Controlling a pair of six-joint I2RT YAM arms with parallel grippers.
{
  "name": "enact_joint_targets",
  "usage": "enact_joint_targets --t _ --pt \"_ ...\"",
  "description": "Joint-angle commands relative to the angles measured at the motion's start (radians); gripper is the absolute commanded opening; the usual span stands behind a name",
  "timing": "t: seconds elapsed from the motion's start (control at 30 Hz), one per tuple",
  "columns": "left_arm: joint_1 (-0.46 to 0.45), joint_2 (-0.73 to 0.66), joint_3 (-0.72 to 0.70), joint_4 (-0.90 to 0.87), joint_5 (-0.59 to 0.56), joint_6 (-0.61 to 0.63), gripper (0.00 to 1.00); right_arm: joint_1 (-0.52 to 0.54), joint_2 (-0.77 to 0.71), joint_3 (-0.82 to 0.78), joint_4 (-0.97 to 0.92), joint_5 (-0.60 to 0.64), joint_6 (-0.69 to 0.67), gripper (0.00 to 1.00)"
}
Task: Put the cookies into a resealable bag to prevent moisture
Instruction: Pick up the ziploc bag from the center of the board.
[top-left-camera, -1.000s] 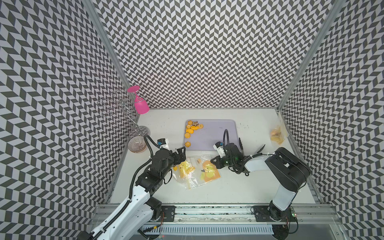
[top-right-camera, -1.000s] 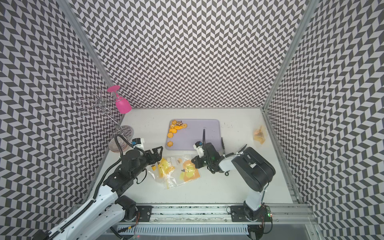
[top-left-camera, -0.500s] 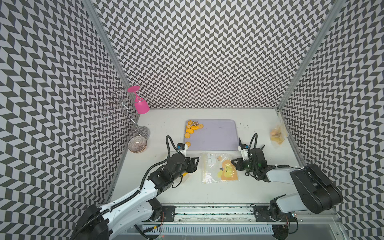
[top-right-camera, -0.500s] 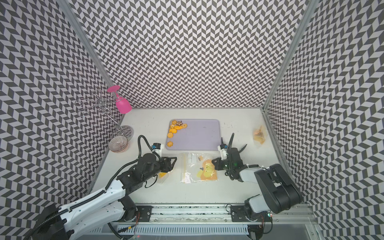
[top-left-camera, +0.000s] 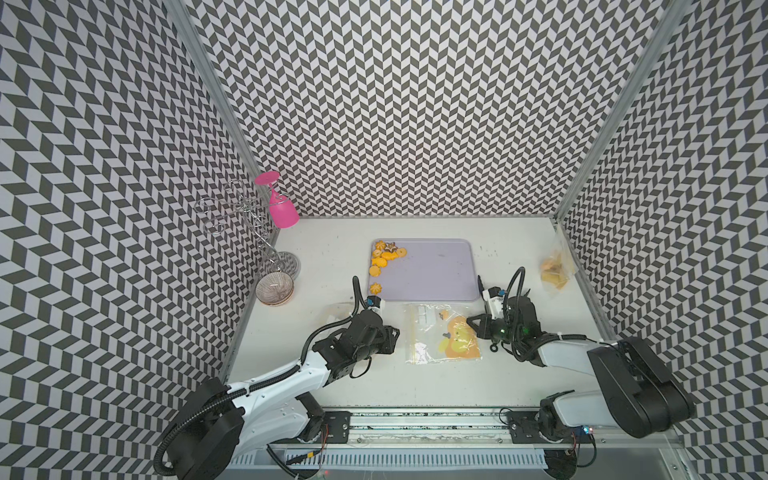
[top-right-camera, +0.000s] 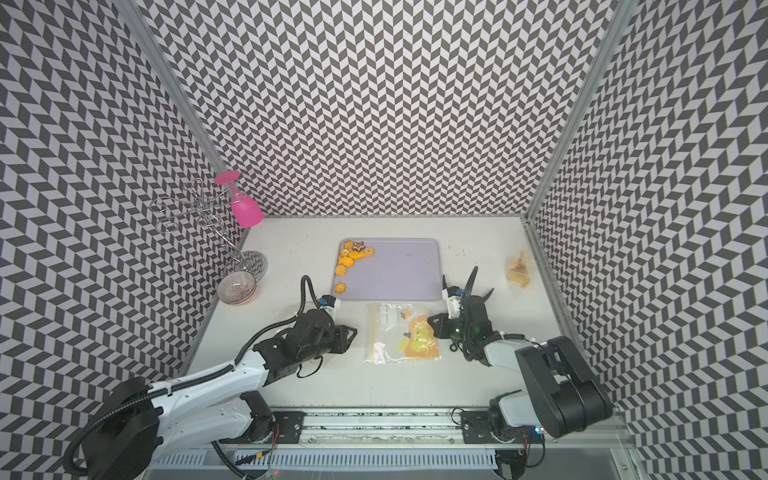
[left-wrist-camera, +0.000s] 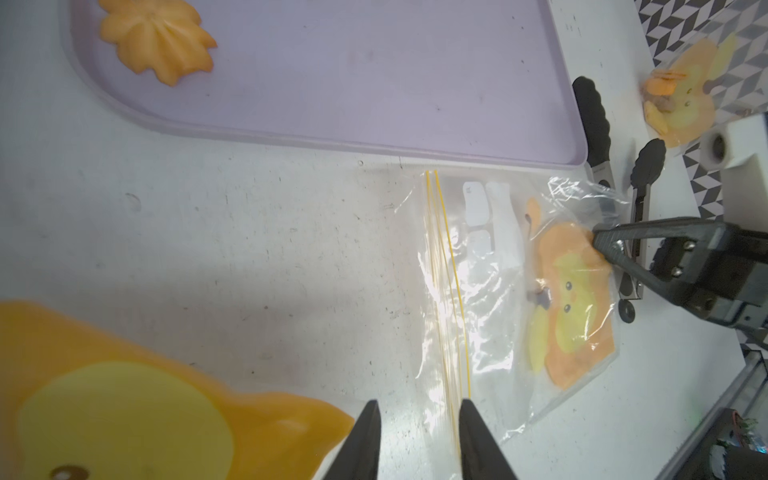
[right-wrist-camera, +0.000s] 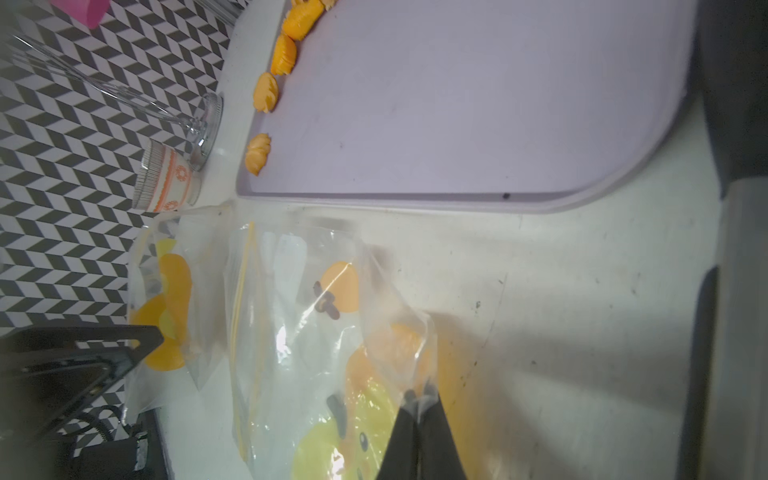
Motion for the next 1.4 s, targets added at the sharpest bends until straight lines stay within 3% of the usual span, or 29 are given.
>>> enact_joint_targets --t 0.0,0.2,0.4,0.6,0.73,1.1,1.23,1.37 --pt "0.002 0.014 0.034 0.029 -0.019 -0.004 0.33 -0.003 -0.121 -0.013 0.042 -0.043 -0.007 0.00" --pt "0.173 -0.060 0.028 0.200 0.104 0.030 0.51 -0.002 -0.400 0.036 -0.164 0.005 -0.116 0.00" --pt "0.214 -0.127 0.095 0.295 0.098 0.141 0.79 -0.003 -0.630 0.165 -0.344 0.074 -0.190 0.00" --pt "0.258 -0.144 0.106 0.453 0.167 0.166 0.81 -0.003 -0.667 0.385 -0.538 0.148 -0.295 0.00" --pt "0.264 -0.167 0.099 0.534 0.167 0.186 0.83 -0.002 -0.668 0.486 -0.564 0.161 -0.352 0.00" --pt "0.297 -0.228 0.143 0.550 0.339 0.273 0.81 -0.005 -0.541 0.690 -0.518 -0.045 -0.360 0.00" --pt "0.308 -0.232 0.143 0.616 0.388 0.298 0.81 -0.025 -0.488 0.764 -0.494 -0.207 -0.345 0.00" --pt "0.312 -0.276 0.123 0.681 0.399 0.343 0.85 -0.082 -0.450 0.800 -0.409 -0.396 -0.233 0.00"
